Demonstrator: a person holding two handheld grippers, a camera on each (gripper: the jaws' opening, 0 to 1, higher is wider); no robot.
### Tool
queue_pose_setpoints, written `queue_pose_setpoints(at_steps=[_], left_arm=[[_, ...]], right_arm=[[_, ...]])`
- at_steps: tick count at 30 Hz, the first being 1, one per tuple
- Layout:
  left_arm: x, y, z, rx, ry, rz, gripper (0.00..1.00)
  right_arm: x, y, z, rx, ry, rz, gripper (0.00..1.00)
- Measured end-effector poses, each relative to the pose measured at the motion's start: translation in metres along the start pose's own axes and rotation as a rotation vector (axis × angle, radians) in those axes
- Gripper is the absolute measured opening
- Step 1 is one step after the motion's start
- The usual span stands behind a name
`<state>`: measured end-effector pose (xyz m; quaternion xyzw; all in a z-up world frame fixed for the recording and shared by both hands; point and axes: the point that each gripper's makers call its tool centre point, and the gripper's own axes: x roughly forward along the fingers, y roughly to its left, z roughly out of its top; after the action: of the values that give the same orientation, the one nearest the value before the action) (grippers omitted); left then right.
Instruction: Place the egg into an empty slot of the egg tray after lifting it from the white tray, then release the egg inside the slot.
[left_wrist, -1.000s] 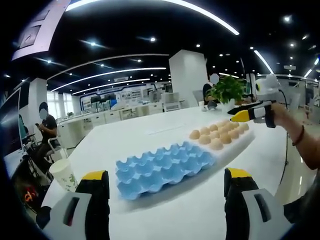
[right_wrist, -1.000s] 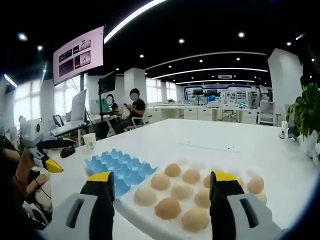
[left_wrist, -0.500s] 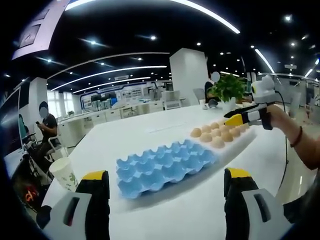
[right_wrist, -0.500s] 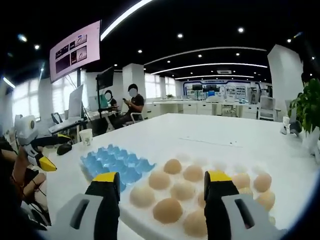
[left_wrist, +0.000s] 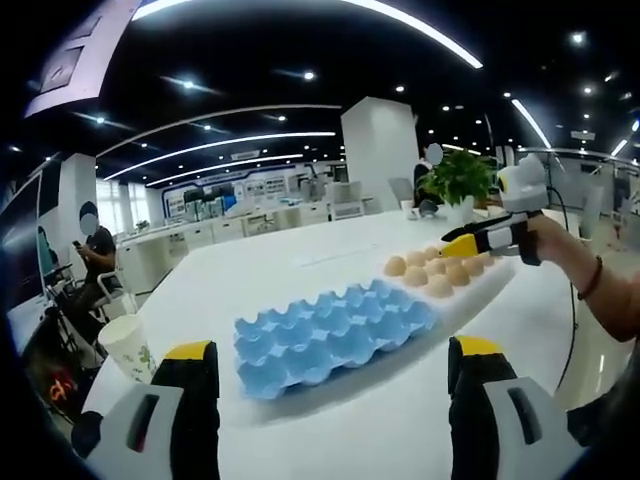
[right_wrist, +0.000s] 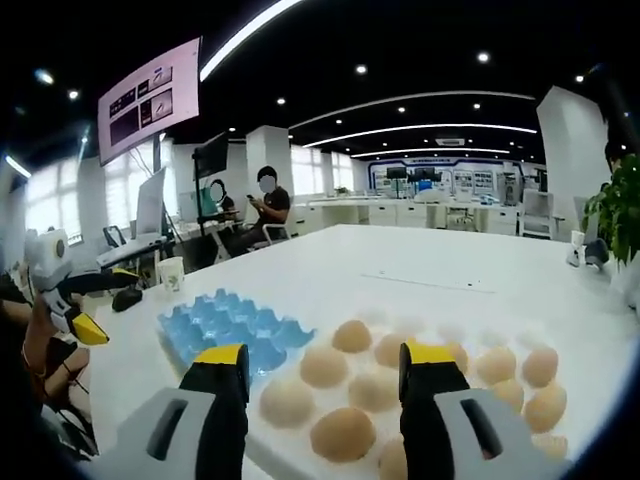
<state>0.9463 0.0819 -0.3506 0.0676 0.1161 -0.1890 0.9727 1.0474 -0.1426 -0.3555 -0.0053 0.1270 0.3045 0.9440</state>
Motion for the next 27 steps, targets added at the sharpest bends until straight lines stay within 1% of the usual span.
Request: queue_pose_setpoints(at_steps=[8, 12, 15, 21, 27], left_arm=[[0.002, -0.001, 0.0, 0.004, 0.008, -0.007, 0.97], [0.002, 0.001, 0.001, 0.002, 0.005, -0.006, 0.97], [0.001, 0.001, 0.003, -0.007, -0.009, -0.009, 0.97], [0.003, 0.003, -0.001, 0.0, 0.007, -0.005, 0.97], [0.003, 0.004, -0.004, -0.002, 0.015, -0.005, 0.97]], right_arm=[[0.013, -0.003, 0.001, -0.022, 0.016, -0.023, 0.63], [0.021, -0.005, 0.003, 0.0, 0.014, -0.034, 0.62], [0.027, -0.003, 0.002, 0.008, 0.021, -0.03, 0.62], [0.038, -0.004, -0.002, -0.006, 0.037, -0.047, 0.61], [0.045, -0.004, -0.003, 0.013, 0.041, -0.04, 0.59]])
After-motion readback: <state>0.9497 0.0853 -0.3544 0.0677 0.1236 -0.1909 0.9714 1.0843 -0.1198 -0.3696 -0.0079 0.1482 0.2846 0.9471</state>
